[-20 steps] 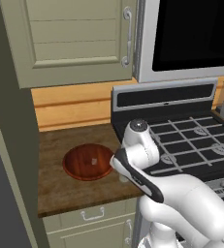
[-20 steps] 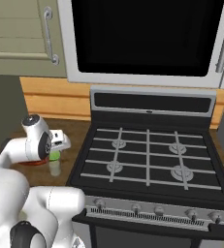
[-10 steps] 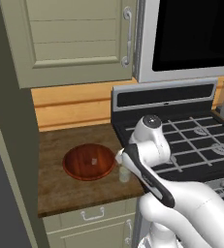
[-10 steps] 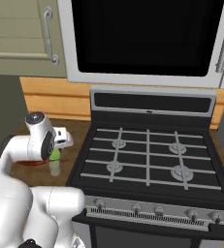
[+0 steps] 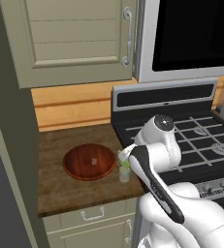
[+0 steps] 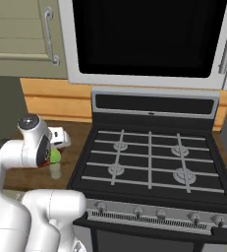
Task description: Grab a lemon wedge from the fridge and one ice cube from the ice bowl, and put them in the glass of lemonade.
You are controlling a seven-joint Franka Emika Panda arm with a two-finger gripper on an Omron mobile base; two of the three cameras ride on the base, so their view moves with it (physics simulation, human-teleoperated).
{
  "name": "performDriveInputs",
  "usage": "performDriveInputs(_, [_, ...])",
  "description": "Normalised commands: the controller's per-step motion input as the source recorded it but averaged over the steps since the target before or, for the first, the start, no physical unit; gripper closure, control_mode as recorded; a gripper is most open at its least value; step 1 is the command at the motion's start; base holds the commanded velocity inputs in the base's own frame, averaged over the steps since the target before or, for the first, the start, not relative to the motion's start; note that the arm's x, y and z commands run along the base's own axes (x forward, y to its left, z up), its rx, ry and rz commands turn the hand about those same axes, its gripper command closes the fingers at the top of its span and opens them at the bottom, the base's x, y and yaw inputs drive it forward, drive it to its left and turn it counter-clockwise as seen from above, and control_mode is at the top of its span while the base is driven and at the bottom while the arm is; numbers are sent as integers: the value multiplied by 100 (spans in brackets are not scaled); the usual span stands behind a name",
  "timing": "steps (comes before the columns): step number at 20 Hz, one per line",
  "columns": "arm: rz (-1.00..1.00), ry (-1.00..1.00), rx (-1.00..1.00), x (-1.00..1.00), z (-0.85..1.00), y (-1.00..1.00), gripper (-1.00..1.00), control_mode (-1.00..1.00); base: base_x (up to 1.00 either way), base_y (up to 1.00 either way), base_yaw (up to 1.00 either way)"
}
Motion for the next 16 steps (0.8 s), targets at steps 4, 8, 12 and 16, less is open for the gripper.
performDriveInputs(4, [0, -9, 0, -37, 100, 7, -100, -100, 0, 0, 0])
performDriveInputs(8, [0, 0, 0, -86, 90, -1, -100, -100, 0, 0, 0])
performDriveInputs(12, [0, 0, 0, -100, 64, -15, -100, -100, 0, 0, 0])
performDriveInputs(16, [0, 0, 0, -86, 63, -15, -100, -100, 0, 0, 0])
